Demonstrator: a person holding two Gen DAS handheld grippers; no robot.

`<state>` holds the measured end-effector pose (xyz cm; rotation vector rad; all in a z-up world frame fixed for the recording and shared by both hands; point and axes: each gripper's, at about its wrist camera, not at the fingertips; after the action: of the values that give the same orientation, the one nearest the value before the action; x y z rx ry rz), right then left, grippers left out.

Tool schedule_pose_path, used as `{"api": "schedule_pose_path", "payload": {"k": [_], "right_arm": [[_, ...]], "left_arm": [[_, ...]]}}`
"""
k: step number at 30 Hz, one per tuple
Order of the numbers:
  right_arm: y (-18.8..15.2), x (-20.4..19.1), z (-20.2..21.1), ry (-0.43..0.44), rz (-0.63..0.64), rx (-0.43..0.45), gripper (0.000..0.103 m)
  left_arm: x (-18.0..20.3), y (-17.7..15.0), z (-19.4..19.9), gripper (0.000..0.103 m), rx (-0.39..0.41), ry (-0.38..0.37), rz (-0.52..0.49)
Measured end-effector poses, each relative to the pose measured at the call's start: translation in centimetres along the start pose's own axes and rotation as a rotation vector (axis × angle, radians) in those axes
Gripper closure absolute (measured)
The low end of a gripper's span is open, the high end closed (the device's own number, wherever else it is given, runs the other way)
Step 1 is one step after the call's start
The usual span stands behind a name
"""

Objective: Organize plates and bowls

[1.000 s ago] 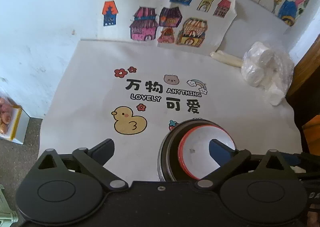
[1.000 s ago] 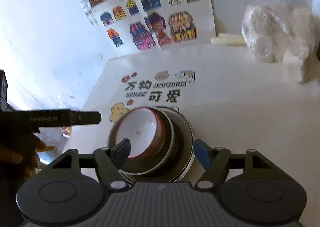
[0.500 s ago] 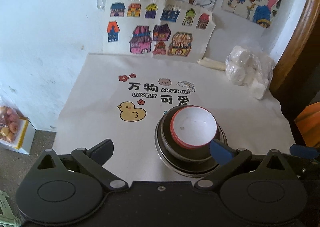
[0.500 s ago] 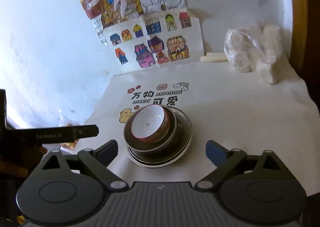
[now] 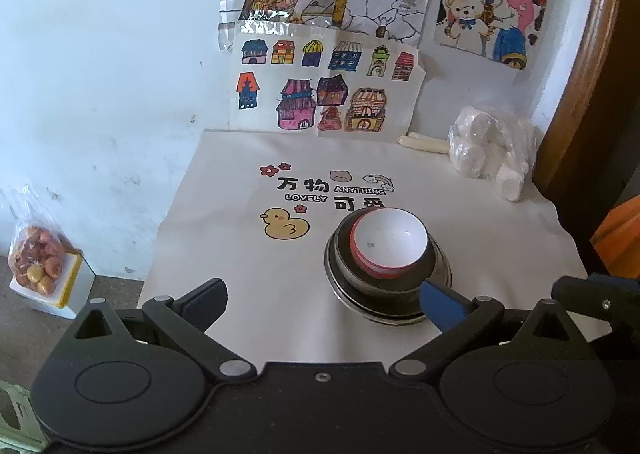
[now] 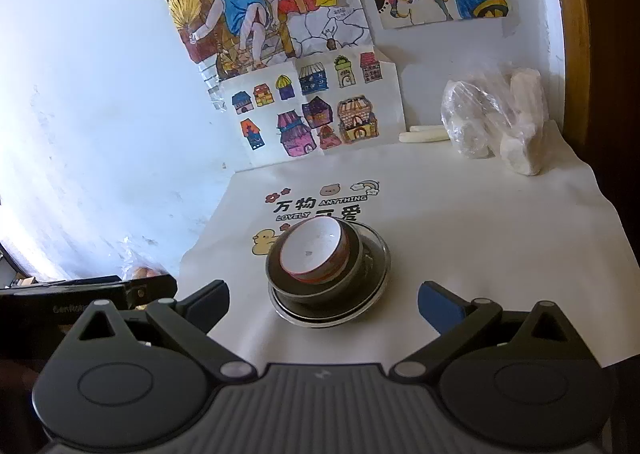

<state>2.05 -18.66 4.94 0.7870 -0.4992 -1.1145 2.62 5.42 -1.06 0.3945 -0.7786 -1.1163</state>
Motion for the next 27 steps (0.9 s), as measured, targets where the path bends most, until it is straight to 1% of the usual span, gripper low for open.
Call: {"api": "schedule_pose_path", "payload": {"k": [6, 10, 20, 27], "right_arm": [[-0.1, -0.7, -0.4, 0.005, 0.014, -0.008, 0.000], [-0.1, -1.0, -0.7, -0.004, 0.014, -0.012, 0.000], [-0.9, -2.7, -1.0, -0.066, 0.016, -0.037, 0.000], [-1.4, -4.0, -0.8, -0.097, 0.005, -0.048, 0.000]], "left_arm": [[-0.4, -0.1, 0.6, 0.001, 0.010, -0.003, -0.017], [-1.1, 0.0, 0.8, 0.001, 0.015, -0.021, -0.020], [-2.6, -0.1, 0.8, 0.001, 0.004, -0.076, -0.079], [-3.9, -0.3, 0.6, 0.001, -0.012, -0.104, -0.092]]}}
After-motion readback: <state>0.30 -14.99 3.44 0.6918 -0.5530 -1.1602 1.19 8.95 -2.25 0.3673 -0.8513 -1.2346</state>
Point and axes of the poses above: each gripper's, at about its wrist camera, not at the fingertips, and z roughly against the way its jaws point, x to its right, y to its top, and after that the axes turned 15 degrees about z, right-handed
